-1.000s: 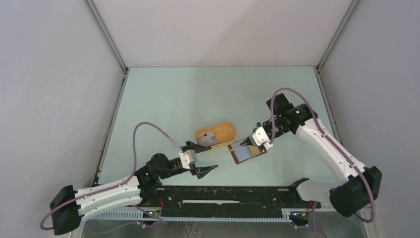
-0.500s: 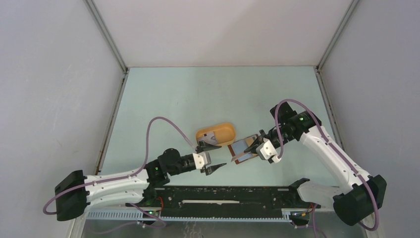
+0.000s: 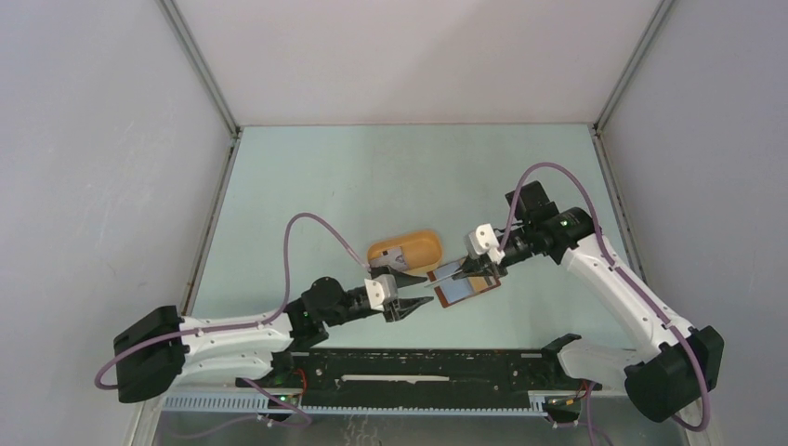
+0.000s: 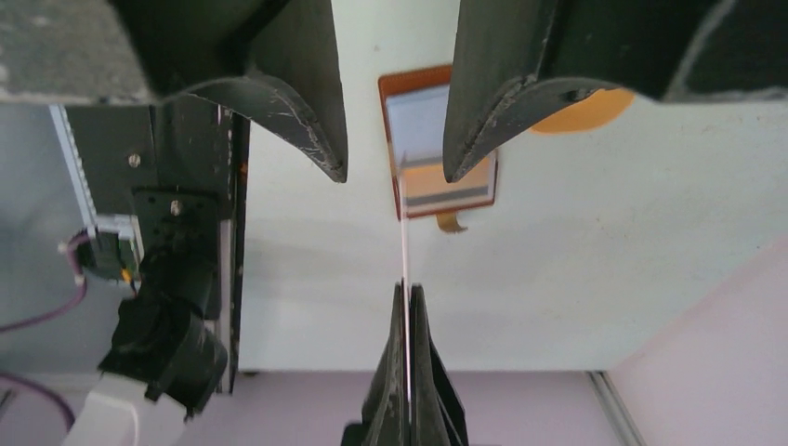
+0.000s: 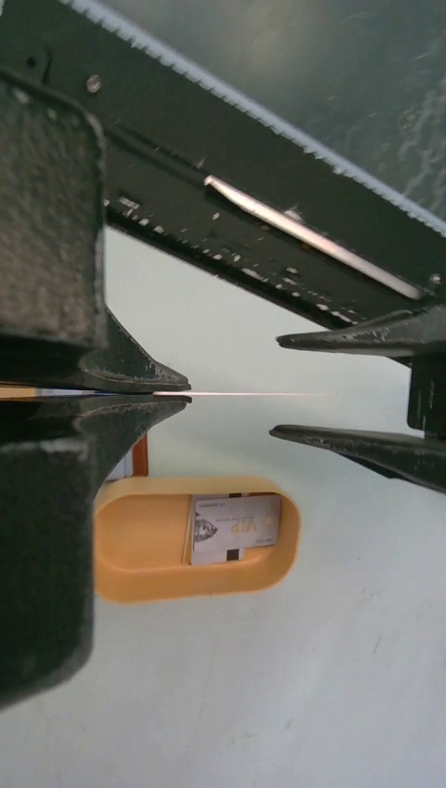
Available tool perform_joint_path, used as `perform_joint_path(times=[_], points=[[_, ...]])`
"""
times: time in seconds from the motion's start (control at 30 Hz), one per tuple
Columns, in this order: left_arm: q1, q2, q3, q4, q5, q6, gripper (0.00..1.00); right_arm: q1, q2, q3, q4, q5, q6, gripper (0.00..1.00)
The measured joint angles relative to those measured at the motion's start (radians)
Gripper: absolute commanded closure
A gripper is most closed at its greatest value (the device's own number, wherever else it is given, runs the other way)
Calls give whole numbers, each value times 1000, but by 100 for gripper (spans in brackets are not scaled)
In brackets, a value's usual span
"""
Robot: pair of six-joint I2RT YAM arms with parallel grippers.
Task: Put the credit cards into the card holder
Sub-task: Pick up the credit card from the storage box.
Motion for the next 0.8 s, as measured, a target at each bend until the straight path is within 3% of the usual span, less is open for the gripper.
perform_joint_path(times=[0.13,0.27,0.37,0.53,0.63,0.7,0.8], points=[[0,42,0,126,-33,-61,59,-9,11,0,98,-38,217,100],[0,68,0,203,-53,-98,72,-14,31,0,161,-73,357,100],[3,72,0,231,-63,-120,83,-14,43,0,185,-89,419,100],[34,72,0,240,-64,-161,91,-14,53,0,206,-105,479,98],[60,74,0,236,-31,-192,100,-14,60,0,216,-104,491,91],[84,78,0,235,6,-218,100,-14,65,0,219,-102,494,83],[132,86,0,217,66,-263,100,-14,73,0,216,-97,493,65]])
